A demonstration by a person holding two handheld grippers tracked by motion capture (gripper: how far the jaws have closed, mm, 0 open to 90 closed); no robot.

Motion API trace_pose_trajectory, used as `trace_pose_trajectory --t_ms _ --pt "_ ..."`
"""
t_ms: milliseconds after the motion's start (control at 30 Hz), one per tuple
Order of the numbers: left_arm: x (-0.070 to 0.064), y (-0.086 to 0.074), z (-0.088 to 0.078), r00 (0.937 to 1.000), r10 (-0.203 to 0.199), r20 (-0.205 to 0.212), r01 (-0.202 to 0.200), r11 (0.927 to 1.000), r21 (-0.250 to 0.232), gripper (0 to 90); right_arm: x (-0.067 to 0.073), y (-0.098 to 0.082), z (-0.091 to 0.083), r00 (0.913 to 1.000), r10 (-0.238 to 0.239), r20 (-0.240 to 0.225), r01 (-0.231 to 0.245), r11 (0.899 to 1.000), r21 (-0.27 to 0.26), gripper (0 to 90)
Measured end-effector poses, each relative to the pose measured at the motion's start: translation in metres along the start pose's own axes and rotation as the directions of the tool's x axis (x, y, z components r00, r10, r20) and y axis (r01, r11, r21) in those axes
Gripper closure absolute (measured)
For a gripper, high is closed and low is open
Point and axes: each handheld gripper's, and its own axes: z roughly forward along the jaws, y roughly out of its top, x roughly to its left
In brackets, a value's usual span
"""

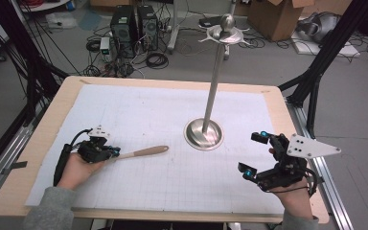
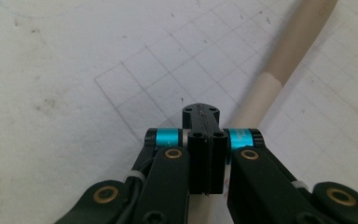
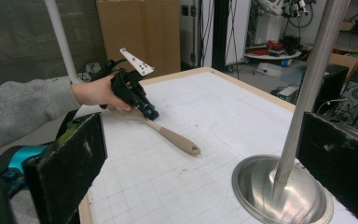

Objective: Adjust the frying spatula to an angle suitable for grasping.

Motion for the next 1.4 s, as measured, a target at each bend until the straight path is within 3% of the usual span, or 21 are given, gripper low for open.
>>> trace_pose_trajectory --t_ms 333,433,567,733,800,1167,1400 --pt "-0.001 -0.016 -0.016 0.9999 -0.006 -0.014 0.006 0.9998 -0.017 89.9 0.001 0.001 -0.001 1.0 0.002 0.003 -0.002 1.0 -0.004 0.7" --pt "-0.003 -0.015 -0.016 0.9997 0.013 -0.021 -0.013 0.9997 -0.021 89.8 0.001 0.002 0.0 1.0 -0.008 0.001 0.008 1.0 -0.005 0.7" --pt "-0.011 -0.009 -0.02 0.9988 0.05 -0.002 -0.05 0.9946 -0.091 89.8 0.001 0.003 0.0 0.9999 -0.011 -0.003 0.011 1.0 -0.008 0.7" --pt "-0.029 0.001 -0.019 0.9948 0.099 0.026 -0.094 0.9858 -0.139 89.8 0.001 0.003 0.003 0.9999 -0.006 -0.01 0.006 1.0 -0.001 0.8" --pt "-0.036 0.004 -0.017 0.9925 0.109 0.055 -0.1 0.9823 -0.159 89.8 0.001 0.003 0.003 0.9999 -0.008 -0.011 0.008 1.0 -0.001 0.8" --pt "-0.055 0.01 0.005 0.985 0.143 0.096 -0.123 0.9751 -0.184 89.8 0.001 0.004 -0.001 0.9999 -0.007 -0.009 0.007 1.0 -0.016 0.7" --pt "-0.071 0.016 0.021 0.9758 0.188 0.112 -0.169 0.9725 -0.16 89.8 0.002 0.005 0.0 0.9999 -0.008 -0.015 0.007 1.0 -0.008 0.8"
